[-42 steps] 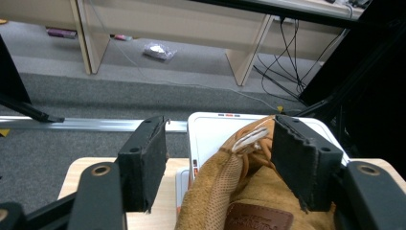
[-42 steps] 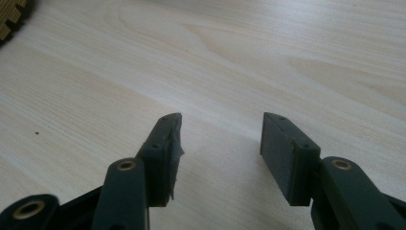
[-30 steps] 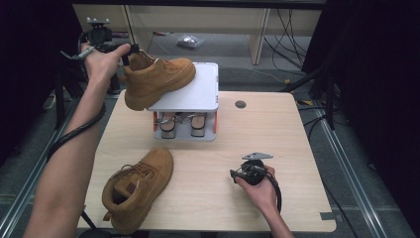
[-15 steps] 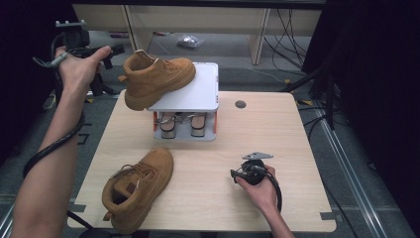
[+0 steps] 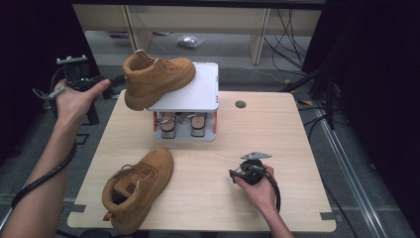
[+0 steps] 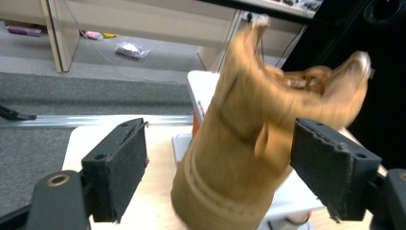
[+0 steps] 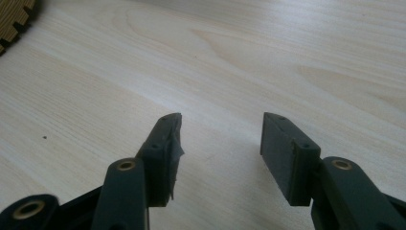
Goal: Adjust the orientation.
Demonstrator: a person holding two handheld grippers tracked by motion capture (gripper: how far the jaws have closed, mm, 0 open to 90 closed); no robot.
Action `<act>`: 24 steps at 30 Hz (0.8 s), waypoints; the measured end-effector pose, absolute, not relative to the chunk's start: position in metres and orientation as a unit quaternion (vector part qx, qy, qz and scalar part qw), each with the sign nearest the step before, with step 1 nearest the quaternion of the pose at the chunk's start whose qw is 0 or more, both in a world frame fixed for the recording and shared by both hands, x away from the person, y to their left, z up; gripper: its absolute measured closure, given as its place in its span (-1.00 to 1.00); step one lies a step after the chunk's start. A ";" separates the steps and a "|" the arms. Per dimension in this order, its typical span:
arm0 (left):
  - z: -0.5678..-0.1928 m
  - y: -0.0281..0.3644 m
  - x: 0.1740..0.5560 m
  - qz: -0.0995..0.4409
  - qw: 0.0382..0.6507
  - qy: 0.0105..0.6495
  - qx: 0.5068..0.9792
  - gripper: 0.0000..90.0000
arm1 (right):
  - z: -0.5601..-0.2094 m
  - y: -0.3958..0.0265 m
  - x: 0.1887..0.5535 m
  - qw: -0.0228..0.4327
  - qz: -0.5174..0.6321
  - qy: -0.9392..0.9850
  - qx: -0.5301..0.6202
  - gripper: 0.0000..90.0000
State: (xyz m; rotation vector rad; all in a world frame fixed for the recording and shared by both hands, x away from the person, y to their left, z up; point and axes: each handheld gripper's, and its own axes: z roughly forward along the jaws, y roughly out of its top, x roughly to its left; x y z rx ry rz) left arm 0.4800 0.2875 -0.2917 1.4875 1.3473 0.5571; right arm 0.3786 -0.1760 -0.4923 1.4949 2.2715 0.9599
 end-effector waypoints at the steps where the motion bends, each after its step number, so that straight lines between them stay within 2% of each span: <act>1: -0.292 0.288 0.480 0.231 0.505 0.558 0.616 -0.61 | -0.492 -0.176 0.379 0.129 0.330 0.781 0.514 0.10; 5: -0.310 0.286 0.473 0.224 0.506 0.553 0.623 -0.61 | -0.494 -0.178 0.380 0.137 0.335 0.784 0.505 0.10; 6: -0.315 0.285 0.473 0.222 0.506 0.551 0.626 -0.61 | -0.492 -0.175 0.377 0.123 0.327 0.776 0.526 0.10; 8: -0.327 0.280 0.473 0.213 0.504 0.545 0.636 -0.62 | -0.494 -0.177 0.379 0.133 0.331 0.784 0.507 0.10; 24: -0.348 0.267 0.499 0.210 0.487 0.524 0.667 -0.66 | -0.492 -0.176 0.378 0.129 0.330 0.782 0.513 0.10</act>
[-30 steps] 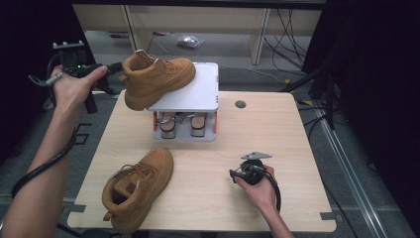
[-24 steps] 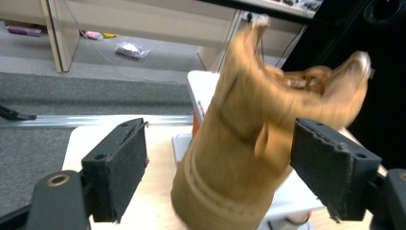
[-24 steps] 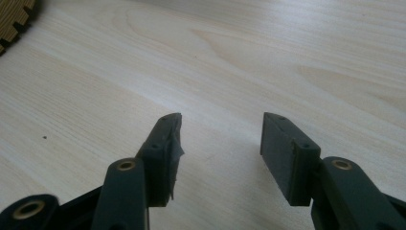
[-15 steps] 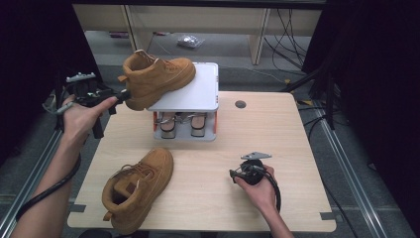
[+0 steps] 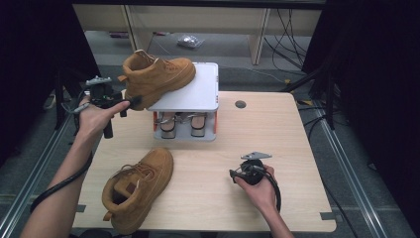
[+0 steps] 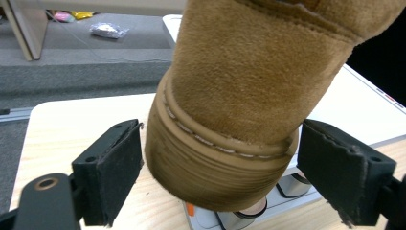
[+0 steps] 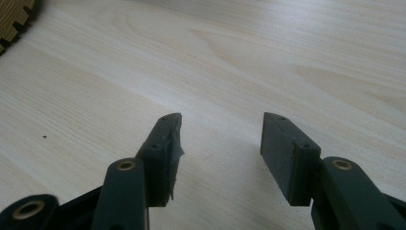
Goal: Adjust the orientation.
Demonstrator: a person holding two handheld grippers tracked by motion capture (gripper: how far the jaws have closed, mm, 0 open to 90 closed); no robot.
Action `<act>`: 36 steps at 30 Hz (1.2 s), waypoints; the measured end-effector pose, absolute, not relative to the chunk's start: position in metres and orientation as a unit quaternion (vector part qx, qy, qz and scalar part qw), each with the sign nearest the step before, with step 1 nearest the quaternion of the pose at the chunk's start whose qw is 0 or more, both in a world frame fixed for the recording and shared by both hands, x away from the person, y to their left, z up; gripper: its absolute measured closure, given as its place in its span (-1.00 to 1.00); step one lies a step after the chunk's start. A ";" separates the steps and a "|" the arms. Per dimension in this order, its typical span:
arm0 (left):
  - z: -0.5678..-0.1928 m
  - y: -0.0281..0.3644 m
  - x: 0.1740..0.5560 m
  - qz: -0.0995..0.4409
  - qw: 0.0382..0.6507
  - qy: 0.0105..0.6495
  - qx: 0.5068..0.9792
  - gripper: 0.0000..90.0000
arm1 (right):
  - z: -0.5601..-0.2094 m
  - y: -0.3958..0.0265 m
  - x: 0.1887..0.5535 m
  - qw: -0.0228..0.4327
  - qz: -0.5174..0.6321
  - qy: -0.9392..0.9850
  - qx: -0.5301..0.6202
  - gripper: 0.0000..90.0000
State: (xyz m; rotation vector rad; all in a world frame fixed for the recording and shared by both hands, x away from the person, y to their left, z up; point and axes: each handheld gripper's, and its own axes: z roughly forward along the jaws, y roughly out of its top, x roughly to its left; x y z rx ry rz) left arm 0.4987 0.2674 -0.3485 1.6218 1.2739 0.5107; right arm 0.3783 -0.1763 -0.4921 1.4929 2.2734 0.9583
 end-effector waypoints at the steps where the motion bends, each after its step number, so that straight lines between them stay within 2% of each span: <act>1: -0.349 0.267 0.500 0.208 0.487 0.522 0.669 -0.66 | -0.492 -0.176 0.378 0.129 0.330 0.782 0.513 0.10; 10: -0.348 0.264 0.506 0.214 0.486 0.507 0.679 -0.70 | -0.494 -0.175 0.378 0.131 0.326 0.785 0.511 0.10; 28: -0.358 0.253 0.525 0.216 0.475 0.498 0.693 -0.97 | -0.493 -0.174 0.379 0.126 0.326 0.784 0.513 0.08; 36: -0.362 0.250 0.533 0.215 0.472 0.492 0.700 -1.00 | -0.494 -0.174 0.378 0.122 0.324 0.782 0.518 0.08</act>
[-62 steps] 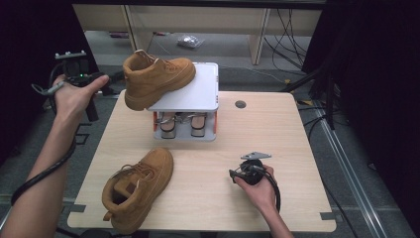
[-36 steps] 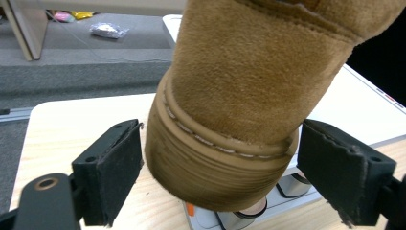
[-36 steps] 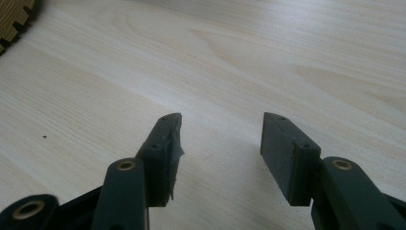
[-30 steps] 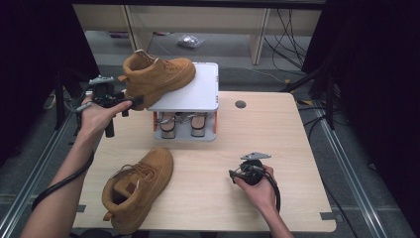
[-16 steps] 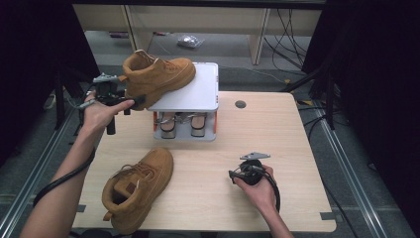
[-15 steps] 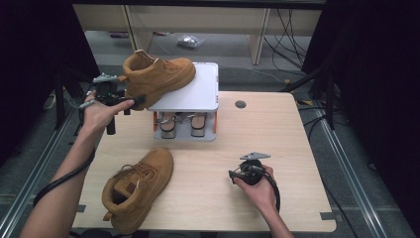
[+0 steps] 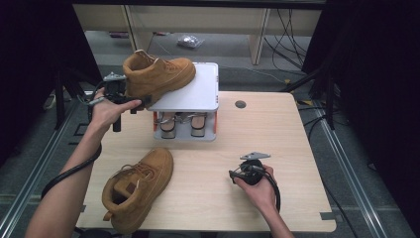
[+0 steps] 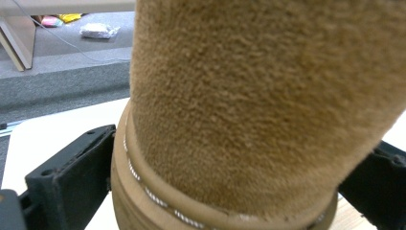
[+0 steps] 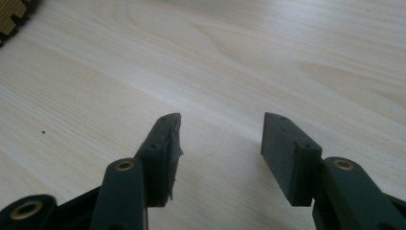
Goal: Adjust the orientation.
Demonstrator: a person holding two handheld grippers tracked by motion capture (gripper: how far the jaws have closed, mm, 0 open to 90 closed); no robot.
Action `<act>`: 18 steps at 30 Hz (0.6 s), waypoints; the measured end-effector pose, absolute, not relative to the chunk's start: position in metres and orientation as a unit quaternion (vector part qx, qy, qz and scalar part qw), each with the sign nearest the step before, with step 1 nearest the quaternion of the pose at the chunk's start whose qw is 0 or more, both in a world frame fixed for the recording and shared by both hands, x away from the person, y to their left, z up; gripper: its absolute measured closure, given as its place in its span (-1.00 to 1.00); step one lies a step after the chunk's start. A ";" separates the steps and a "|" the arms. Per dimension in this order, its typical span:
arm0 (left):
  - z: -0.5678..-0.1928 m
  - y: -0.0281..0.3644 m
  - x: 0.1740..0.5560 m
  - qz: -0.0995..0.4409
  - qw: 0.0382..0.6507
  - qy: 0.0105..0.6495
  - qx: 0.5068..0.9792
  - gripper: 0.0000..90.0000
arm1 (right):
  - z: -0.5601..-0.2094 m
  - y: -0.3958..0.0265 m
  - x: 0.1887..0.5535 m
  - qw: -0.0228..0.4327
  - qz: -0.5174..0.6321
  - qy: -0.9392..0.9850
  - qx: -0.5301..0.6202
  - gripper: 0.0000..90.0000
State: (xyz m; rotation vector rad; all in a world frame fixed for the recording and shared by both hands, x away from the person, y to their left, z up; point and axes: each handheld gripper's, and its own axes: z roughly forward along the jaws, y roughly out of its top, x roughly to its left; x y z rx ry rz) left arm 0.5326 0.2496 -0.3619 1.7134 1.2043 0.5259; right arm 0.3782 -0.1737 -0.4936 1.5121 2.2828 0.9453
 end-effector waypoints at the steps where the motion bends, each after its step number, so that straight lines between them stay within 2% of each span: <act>1: -0.362 0.250 0.532 0.218 0.469 0.491 0.701 -1.00 | -0.494 -0.176 0.379 0.127 0.324 0.787 0.510 0.08; 8: -0.362 0.247 0.529 0.226 0.469 0.497 0.695 -0.97 | -0.494 -0.176 0.378 0.132 0.324 0.788 0.507 0.09; 18: -0.358 0.228 0.524 0.257 0.442 0.548 0.662 -0.97 | -0.493 -0.180 0.377 0.129 0.326 0.779 0.520 0.09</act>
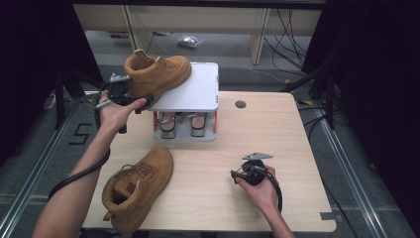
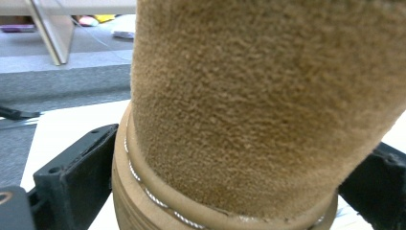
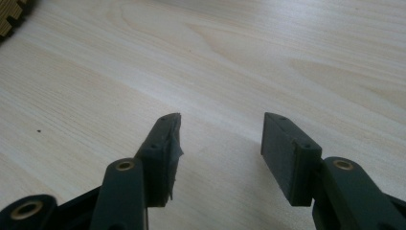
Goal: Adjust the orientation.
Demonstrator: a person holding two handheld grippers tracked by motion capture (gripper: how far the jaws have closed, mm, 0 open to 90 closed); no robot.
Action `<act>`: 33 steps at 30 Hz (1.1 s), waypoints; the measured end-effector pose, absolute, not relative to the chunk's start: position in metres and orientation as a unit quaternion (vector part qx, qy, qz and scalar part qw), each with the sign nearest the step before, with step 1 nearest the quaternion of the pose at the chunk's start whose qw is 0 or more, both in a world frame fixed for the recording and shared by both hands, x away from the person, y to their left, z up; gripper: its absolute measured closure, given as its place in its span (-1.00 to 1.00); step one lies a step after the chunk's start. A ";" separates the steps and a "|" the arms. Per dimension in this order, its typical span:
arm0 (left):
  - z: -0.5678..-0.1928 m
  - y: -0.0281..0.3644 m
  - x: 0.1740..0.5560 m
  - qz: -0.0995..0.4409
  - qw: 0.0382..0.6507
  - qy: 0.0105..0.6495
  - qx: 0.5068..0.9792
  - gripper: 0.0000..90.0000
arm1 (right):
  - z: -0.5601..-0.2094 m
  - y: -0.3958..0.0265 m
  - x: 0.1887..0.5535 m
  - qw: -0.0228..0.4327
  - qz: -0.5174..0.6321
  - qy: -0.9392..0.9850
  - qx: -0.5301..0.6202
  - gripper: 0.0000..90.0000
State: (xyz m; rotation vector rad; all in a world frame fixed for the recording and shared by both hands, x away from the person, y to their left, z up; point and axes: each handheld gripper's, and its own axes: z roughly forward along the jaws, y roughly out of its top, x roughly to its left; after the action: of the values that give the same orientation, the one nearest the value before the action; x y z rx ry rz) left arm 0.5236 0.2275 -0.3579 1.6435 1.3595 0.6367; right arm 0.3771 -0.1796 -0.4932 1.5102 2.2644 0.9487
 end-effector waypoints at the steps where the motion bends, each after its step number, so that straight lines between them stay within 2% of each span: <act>1: -0.358 0.228 0.524 0.257 0.442 0.548 0.662 -0.97 | -0.493 -0.180 0.377 0.129 0.326 0.779 0.520 0.09; 18: -0.356 0.189 0.524 0.286 0.413 0.597 0.625 -0.97 | -0.493 -0.179 0.377 0.130 0.326 0.783 0.514 0.09; 27: -0.359 0.183 0.523 0.294 0.414 0.601 0.618 -0.99 | -0.493 -0.179 0.377 0.128 0.327 0.781 0.516 0.09; 33: -0.359 0.188 0.522 0.285 0.424 0.587 0.628 -0.98 | -0.494 -0.179 0.376 0.130 0.325 0.783 0.514 0.08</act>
State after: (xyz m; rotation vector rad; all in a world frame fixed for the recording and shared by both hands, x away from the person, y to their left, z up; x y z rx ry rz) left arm 0.5219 0.1885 -0.3594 1.5717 1.4698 0.7120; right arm 0.3764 -0.1792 -0.4938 1.4940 2.2749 0.9448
